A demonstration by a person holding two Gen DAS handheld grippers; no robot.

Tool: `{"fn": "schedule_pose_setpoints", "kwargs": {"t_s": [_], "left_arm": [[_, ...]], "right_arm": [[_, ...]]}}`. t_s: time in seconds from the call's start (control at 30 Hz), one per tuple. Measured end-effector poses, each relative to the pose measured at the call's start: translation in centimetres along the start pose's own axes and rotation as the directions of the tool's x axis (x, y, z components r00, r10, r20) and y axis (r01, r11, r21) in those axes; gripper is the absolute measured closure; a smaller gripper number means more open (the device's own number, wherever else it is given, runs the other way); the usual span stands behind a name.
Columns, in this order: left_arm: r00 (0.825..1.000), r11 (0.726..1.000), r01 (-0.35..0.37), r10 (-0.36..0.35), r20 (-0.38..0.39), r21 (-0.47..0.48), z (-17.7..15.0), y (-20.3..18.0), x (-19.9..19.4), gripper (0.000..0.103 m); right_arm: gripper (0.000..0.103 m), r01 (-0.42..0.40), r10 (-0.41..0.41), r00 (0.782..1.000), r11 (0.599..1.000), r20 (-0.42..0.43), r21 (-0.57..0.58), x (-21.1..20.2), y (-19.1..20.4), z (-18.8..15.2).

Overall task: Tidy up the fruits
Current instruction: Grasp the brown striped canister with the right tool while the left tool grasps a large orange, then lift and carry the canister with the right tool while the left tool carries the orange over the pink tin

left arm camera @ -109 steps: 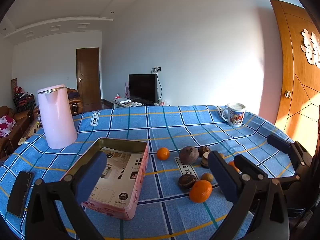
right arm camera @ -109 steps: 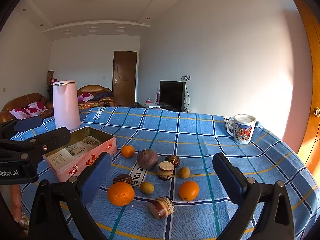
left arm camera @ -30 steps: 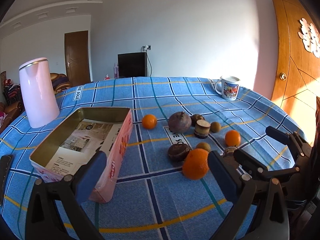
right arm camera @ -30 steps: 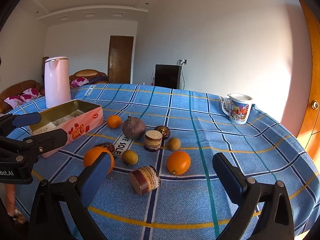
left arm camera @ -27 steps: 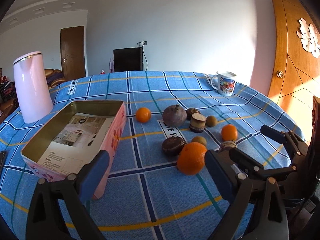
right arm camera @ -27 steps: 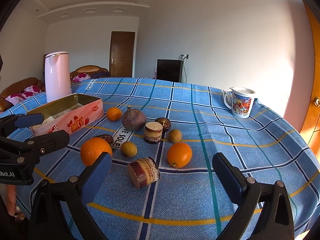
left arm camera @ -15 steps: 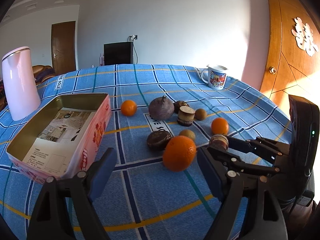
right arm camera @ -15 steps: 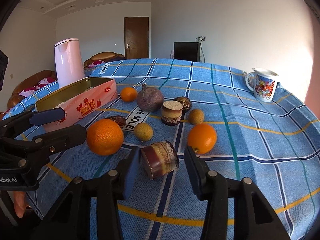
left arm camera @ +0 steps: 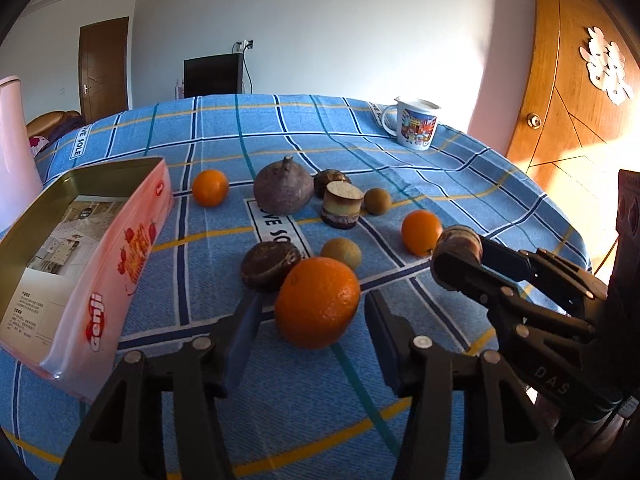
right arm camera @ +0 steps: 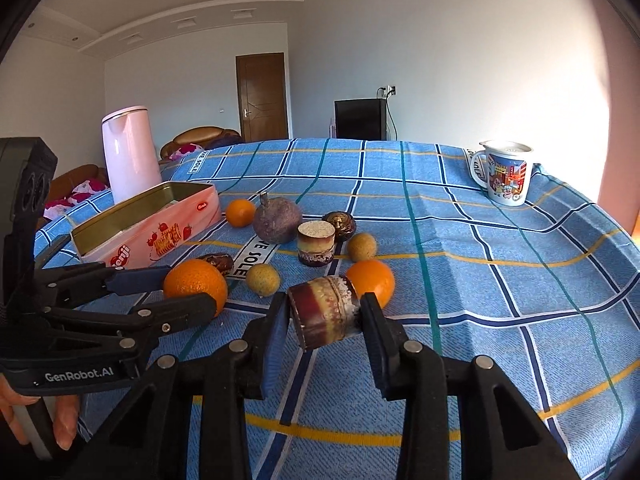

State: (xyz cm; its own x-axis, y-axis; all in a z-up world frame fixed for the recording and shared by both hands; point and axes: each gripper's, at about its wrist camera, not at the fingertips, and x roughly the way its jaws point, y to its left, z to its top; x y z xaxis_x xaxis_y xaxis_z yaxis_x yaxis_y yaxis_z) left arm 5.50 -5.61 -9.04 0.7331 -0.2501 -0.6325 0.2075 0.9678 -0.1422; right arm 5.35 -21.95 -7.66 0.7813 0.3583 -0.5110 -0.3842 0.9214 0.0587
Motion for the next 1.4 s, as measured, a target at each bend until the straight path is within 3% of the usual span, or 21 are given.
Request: {"fn": "schedule_pose_setpoints", "kwargs": {"t_s": [0.03,0.2,0.4,0.83,1.4], "left_arm": [[1.0,1.0,0.007,-0.007,-0.006,-0.001,0.0,0.0,0.2,0.059],[1.0,1.0,-0.004,0.003,0.014,0.009,-0.3,0.0,-0.2,0.06],[0.993,0.999,-0.051,0.049,0.107,0.019,0.2,0.6,-2.5,0.06],[0.956,0.985,-0.175,0.171,0.239,-0.005,1.4,3.2,-5.9,0.06],[0.911,0.954,-0.279,0.3,0.284,-0.113,2.3,9.2,-8.3,0.06]], "right_arm": [[0.065,-0.002,0.002,1.0,1.0,0.002,-0.001,0.0,0.0,0.0],[0.065,-0.016,0.016,1.0,1.0,0.012,-0.005,-0.1,0.4,0.0],[0.065,-0.031,0.031,0.998,0.999,0.057,-0.016,-0.9,1.1,0.8],[0.065,-0.078,0.091,0.987,0.992,0.134,-0.095,-0.8,4.7,3.8],[0.065,-0.17,0.2,0.966,0.969,0.166,-0.179,0.7,9.7,9.5]]}}
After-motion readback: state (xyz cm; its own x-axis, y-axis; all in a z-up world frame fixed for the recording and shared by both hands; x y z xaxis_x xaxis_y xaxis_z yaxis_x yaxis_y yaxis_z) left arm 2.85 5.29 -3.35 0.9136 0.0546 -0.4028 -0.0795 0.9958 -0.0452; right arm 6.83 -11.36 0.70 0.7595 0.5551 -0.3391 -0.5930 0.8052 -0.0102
